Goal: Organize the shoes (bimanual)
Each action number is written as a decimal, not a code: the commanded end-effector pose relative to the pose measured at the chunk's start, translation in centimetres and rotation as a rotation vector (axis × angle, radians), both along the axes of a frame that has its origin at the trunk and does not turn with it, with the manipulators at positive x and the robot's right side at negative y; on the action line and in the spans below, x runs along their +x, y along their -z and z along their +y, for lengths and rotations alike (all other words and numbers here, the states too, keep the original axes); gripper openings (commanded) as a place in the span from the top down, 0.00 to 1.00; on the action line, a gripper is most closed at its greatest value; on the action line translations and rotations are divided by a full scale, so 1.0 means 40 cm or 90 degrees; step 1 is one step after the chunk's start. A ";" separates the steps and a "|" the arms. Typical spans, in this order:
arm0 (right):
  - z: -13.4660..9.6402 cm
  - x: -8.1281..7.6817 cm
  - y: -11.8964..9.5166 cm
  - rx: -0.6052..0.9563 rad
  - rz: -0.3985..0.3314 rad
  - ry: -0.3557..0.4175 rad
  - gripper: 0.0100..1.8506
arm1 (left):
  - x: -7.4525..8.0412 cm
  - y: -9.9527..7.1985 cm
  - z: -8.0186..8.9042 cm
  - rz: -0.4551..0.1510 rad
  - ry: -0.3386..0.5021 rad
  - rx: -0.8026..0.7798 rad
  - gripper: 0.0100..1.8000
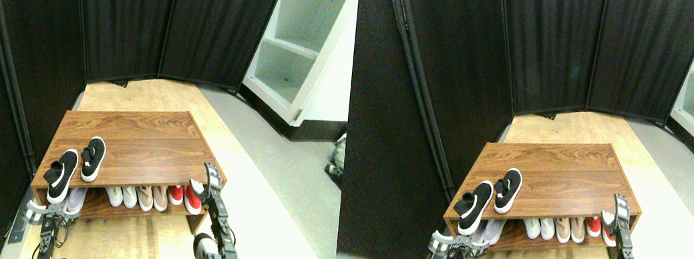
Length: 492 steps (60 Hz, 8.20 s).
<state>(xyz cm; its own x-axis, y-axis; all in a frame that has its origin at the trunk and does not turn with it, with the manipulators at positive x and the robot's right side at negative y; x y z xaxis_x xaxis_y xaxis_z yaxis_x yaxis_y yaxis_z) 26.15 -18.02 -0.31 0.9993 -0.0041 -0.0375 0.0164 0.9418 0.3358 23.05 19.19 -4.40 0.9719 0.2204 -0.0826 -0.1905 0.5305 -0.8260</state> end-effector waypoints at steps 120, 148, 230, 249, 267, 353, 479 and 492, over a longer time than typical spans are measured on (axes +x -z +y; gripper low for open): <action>0.018 0.002 -0.001 -0.005 0.000 -0.018 0.75 | -0.028 -0.077 0.170 -0.065 0.011 0.155 0.43; 0.025 0.003 0.000 0.010 -0.010 -0.026 0.76 | 0.058 -0.165 0.196 -0.159 0.011 0.254 1.00; 0.004 -0.024 -0.025 0.038 -0.052 -0.041 0.77 | 0.226 -0.050 0.147 0.130 0.027 0.409 1.00; -0.001 -0.035 -0.044 0.046 -0.058 -0.035 0.78 | 0.243 -0.016 0.114 0.135 0.032 0.392 1.00; -0.003 -0.038 -0.047 0.043 -0.061 -0.033 0.78 | 0.260 -0.005 0.074 0.120 0.067 0.349 1.00; -0.002 -0.026 -0.046 0.054 -0.063 -0.011 0.76 | 0.254 -0.023 0.064 0.103 0.072 0.311 1.00; 0.019 -0.003 -0.023 -0.011 -0.050 -0.027 0.75 | -0.099 -0.135 0.025 -0.037 0.122 0.233 0.75; 0.021 0.000 -0.023 -0.006 -0.045 -0.024 0.75 | -0.120 -0.122 0.004 -0.018 0.084 0.066 0.57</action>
<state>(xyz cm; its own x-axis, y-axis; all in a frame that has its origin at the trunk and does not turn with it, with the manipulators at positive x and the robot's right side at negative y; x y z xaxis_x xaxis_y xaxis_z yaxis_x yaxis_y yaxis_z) 25.97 -17.27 -0.38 0.9991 0.0405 -0.0088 -0.0355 0.9459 0.3225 18.05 20.04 -0.20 0.9921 0.1083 -0.0628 -0.1199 0.6776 -0.7255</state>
